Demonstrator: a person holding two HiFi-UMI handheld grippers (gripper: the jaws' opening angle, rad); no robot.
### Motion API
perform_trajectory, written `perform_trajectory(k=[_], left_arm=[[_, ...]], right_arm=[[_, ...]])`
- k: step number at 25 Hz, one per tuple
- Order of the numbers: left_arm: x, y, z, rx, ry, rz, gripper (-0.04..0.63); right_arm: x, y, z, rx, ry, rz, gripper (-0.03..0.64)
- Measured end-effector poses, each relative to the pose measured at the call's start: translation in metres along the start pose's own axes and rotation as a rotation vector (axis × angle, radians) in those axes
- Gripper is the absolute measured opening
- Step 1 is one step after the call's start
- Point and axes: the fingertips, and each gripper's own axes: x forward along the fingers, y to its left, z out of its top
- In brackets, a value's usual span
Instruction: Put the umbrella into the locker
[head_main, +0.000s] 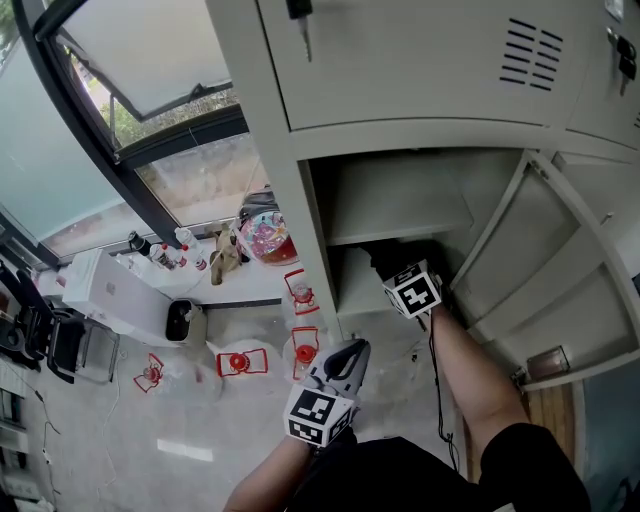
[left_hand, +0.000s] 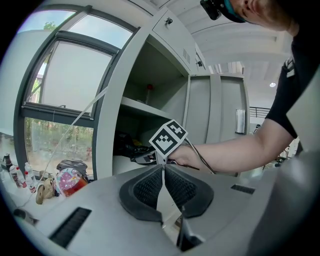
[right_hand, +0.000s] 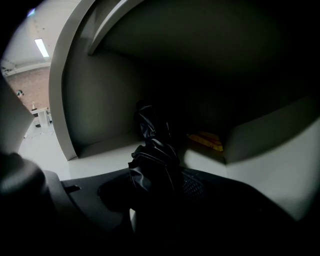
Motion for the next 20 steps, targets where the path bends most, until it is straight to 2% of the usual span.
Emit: perform_trajectory(k=[11, 20], left_arm=[[0.0012, -0.0008, -0.0001, -0.001, -0.001, 0.002, 0.028], [-0.0018, -0.0057, 0.0007, 0.004, -0.004, -0.001, 0.028]], right_arm=[[0.0078, 0.0001, -0.0013, -0.048, 0.010, -0.018, 0.273], [0.0044, -0.0010, -0.0002, -0.068, -0.018, -0.050, 0.328]])
